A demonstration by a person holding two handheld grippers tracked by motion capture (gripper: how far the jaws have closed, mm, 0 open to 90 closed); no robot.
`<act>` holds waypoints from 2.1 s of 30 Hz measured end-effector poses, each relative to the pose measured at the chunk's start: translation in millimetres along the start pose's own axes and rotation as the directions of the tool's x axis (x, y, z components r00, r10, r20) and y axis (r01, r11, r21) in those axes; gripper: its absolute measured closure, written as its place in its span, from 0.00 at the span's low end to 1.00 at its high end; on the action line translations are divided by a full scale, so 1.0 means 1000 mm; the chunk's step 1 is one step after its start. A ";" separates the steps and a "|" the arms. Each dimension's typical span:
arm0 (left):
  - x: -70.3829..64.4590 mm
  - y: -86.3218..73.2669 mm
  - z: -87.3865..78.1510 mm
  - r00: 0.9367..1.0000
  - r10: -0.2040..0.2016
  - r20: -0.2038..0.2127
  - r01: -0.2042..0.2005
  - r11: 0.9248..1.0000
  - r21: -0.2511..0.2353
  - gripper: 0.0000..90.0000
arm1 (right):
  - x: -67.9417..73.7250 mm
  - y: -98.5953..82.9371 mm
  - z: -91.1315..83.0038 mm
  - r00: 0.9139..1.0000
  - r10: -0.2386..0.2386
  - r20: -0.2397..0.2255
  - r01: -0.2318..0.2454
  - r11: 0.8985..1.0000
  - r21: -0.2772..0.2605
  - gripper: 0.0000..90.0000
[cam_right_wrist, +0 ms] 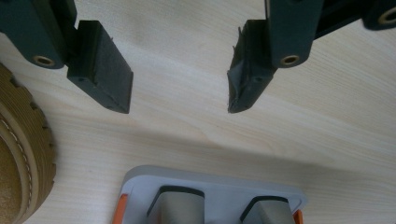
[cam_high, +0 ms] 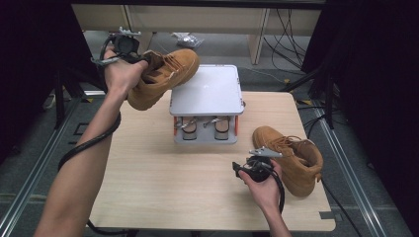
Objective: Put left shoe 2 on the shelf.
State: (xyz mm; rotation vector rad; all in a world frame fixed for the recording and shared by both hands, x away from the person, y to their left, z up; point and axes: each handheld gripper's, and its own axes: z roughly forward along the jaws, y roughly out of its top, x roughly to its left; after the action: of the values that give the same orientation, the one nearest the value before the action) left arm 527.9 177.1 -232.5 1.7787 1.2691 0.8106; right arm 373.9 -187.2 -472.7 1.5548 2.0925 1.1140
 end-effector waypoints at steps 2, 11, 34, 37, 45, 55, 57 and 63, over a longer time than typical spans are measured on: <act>-0.003 0.001 0.000 1.000 0.005 0.005 -0.005 1.000 0.001 0.92 | -0.001 0.000 0.001 1.000 -0.006 -0.001 0.006 1.000 -0.003 0.46; -0.015 0.008 0.003 0.999 0.003 0.032 -0.003 1.000 0.005 0.92 | 0.001 -0.001 0.002 1.000 -0.001 0.003 0.001 1.000 0.003 0.46; -0.040 0.012 0.013 0.992 -0.034 0.118 0.029 0.999 0.044 0.91 | 0.002 -0.002 0.003 1.000 0.003 0.006 -0.003 1.000 0.011 0.45; -0.042 0.011 0.017 0.990 -0.043 0.132 0.036 0.998 0.051 0.91 | 0.001 -0.002 0.003 1.000 0.004 0.000 -0.004 1.000 0.009 0.45; -0.042 0.012 0.024 0.990 -0.029 0.141 0.020 0.997 0.068 0.89 | -0.002 -0.003 0.005 1.000 -0.023 0.003 0.023 1.000 0.005 0.45; -0.033 0.013 0.039 0.992 -0.042 0.121 0.034 0.997 0.070 0.84 | -0.001 -0.004 0.007 1.000 -0.011 0.015 0.011 1.000 0.021 0.45; -0.030 0.013 0.041 0.992 -0.047 0.119 0.039 0.997 0.070 0.83 | 0.000 -0.005 0.008 1.000 -0.001 0.003 0.001 1.000 0.023 0.45; -0.029 0.013 0.043 0.991 -0.062 0.121 0.056 0.997 0.053 0.79 | 0.000 -0.005 0.010 1.000 -0.006 0.011 0.005 1.000 0.028 0.45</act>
State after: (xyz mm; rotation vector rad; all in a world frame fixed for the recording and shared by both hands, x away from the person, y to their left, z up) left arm 561.3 137.4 -243.1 1.7929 1.2642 0.6325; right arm 376.2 -183.7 -482.9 1.5632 2.1121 1.0764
